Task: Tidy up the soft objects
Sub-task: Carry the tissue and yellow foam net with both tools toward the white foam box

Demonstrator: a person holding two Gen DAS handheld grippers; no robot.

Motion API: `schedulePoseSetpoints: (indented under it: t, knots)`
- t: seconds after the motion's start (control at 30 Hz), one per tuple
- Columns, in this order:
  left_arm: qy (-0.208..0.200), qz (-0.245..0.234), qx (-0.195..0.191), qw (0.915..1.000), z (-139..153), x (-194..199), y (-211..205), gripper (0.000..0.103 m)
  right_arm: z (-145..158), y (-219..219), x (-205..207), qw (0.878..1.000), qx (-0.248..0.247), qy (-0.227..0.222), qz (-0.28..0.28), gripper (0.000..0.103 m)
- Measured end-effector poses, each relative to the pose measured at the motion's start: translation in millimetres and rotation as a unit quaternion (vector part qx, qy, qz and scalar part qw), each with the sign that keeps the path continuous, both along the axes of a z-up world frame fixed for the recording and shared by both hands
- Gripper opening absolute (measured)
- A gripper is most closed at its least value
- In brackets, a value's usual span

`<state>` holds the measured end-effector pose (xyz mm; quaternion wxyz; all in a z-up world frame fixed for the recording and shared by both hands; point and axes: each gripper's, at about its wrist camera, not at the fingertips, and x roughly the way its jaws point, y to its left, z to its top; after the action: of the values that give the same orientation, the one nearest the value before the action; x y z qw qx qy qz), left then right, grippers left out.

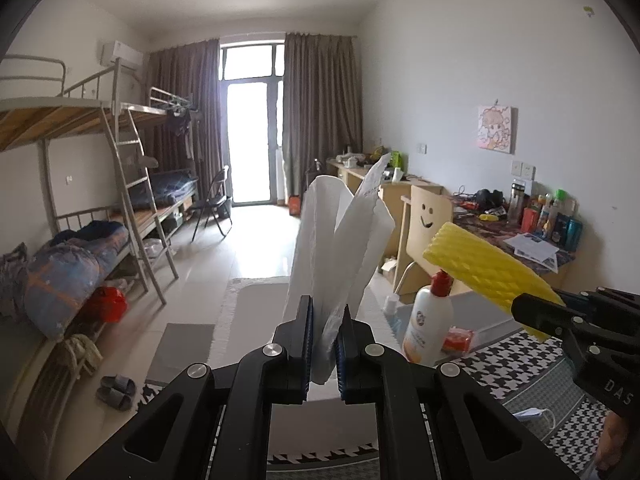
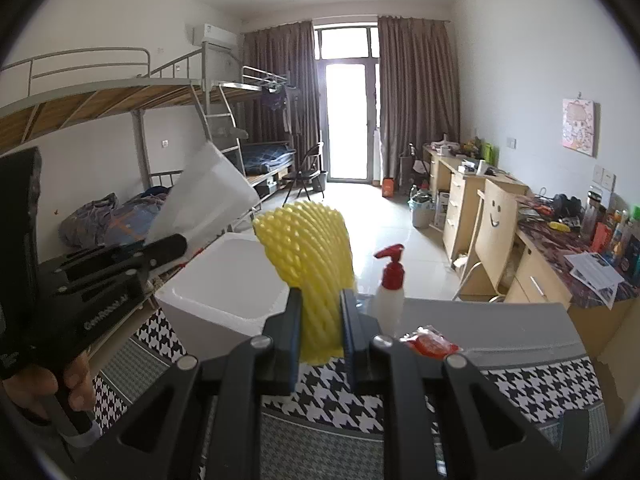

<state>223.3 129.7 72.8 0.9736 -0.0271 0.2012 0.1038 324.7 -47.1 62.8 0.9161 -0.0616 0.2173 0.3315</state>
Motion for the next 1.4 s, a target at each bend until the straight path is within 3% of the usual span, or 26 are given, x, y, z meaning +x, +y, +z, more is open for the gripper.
schedulePoseSetpoints:
  t: [0.33,0.93,1.0,1.07,1.13,1.4]
  knots:
    - [0.017,0.024,0.001,0.9996,-7.4,11.2,10.1,0.011,-0.2,21.2,12.3,1.000,-0.011,0.012,0.018,0.021]
    - [0.079,0.031,-0.033,0.9959,-34.8,48.8,40.7,0.012,-12.7,50.9,34.8,0.998,-0.040,0.036,0.025,0.021]
    - [0.088,0.031,-0.038,0.9949,-38.2,51.1,44.3,0.019,-13.2,53.2,36.7,0.998,-0.042,0.039,0.023,0.021]
    - [0.088,0.030,-0.041,0.9948,-39.1,49.7,47.3,0.046,-13.1,54.9,38.0,0.998,-0.042,0.040,0.022,0.021]
    - [0.081,0.034,-0.041,0.9953,-38.3,46.7,48.7,0.064,-12.2,56.8,39.0,0.998,-0.042,0.040,0.022,0.021]
    - [0.046,0.064,-0.040,0.9961,-29.5,25.8,64.3,0.095,-14.4,65.6,40.9,0.998,-0.048,0.042,0.022,0.021]
